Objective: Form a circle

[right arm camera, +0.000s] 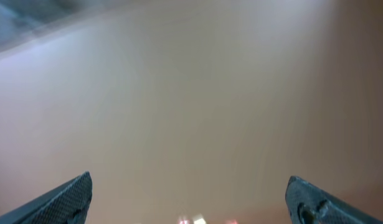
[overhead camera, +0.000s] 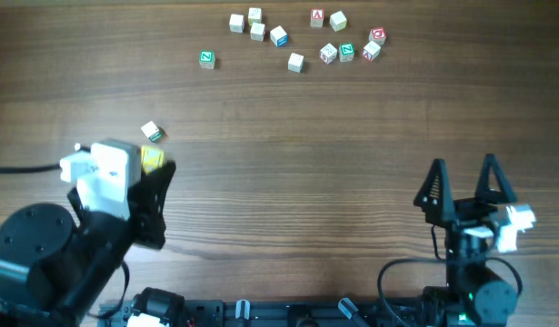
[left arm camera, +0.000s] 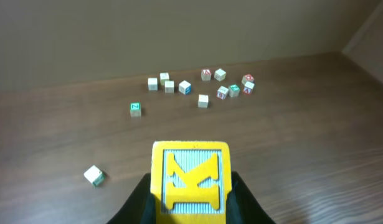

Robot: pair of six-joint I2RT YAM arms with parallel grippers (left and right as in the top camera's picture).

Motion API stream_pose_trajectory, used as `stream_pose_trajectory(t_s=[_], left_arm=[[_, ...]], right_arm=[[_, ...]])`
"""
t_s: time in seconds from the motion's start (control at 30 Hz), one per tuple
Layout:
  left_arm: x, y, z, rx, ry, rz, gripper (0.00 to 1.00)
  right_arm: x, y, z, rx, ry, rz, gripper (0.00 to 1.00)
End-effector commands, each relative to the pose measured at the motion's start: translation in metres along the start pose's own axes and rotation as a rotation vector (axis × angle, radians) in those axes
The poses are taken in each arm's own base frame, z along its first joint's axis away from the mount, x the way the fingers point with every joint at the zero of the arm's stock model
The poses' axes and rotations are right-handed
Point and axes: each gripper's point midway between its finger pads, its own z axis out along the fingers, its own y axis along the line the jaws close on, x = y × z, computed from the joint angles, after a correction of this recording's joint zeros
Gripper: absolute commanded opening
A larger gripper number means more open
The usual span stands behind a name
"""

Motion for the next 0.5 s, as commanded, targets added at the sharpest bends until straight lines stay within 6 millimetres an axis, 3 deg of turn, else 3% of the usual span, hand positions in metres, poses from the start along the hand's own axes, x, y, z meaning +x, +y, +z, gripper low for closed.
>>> stream_pose_trajectory(t_s=[0.0,0.13,0.3,0.4,0.47], left_arm=[[0.034,0.001,0.01,-0.003,0.143,-0.092,0.05],[0.081,0.006,0.039,-0.039,0.301,-0.183,0.05],[0.15,0.02,0.073,-0.143,0.503,-0.304,0.04],[0.175,0.036,0.081,-0.272,0.56,-0.402,0.04],[0.187,0.051,0.085,-0.412,0.566,-0.517,0.04]], right_arm=[[-0.019,0.013,0.0,-0.059,-0.058,0.062,1.0],[-0.03,0.019,0.013,-0.069,-0.032,0.077,1.0],[-0.03,0.049,0.062,-0.201,0.14,0.042,1.0],[-0.014,0.06,0.103,-0.259,0.317,0.083,1.0],[0.013,0.067,0.131,-0.306,0.515,0.148,1.0]])
